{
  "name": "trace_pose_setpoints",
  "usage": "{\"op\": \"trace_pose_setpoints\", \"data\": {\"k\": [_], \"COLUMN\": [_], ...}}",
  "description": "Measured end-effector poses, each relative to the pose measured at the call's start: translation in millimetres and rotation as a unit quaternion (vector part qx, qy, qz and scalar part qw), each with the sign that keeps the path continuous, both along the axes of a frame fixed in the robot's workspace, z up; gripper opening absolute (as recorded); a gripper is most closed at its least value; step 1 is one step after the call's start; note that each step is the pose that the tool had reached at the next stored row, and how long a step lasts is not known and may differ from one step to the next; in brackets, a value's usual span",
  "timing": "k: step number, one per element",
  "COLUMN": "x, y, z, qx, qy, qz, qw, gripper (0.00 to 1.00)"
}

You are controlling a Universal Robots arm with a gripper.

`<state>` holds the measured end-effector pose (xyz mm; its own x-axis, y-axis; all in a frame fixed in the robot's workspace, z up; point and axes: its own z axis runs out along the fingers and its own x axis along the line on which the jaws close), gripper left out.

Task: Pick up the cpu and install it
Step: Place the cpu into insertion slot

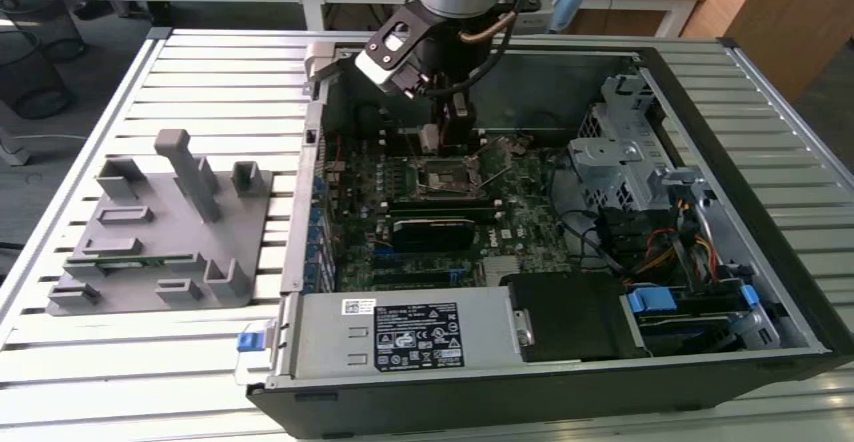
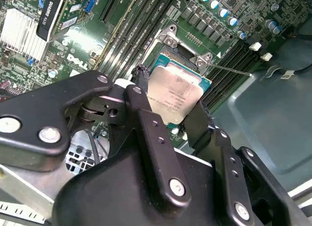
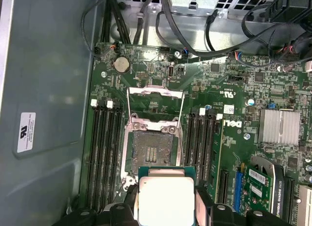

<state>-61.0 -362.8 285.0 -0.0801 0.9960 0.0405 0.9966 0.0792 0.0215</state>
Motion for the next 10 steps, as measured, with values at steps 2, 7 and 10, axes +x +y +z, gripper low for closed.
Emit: {"op": "trace_pose_setpoints", "data": {"k": [2,7,10], "x": [0.0,0.1,0.1], "y": [0.1,0.2,0.5], "z": [-0.9,-3.2,-4.4], "qx": [0.0000,0.0000,0.0000], "qy": [0.0000,0.0000,0.0000], "qz": [0.000,0.000,-0.004], "qw": [1.0000,1.0000,1.0000], "gripper": [0.54,0.54,0.54]}}
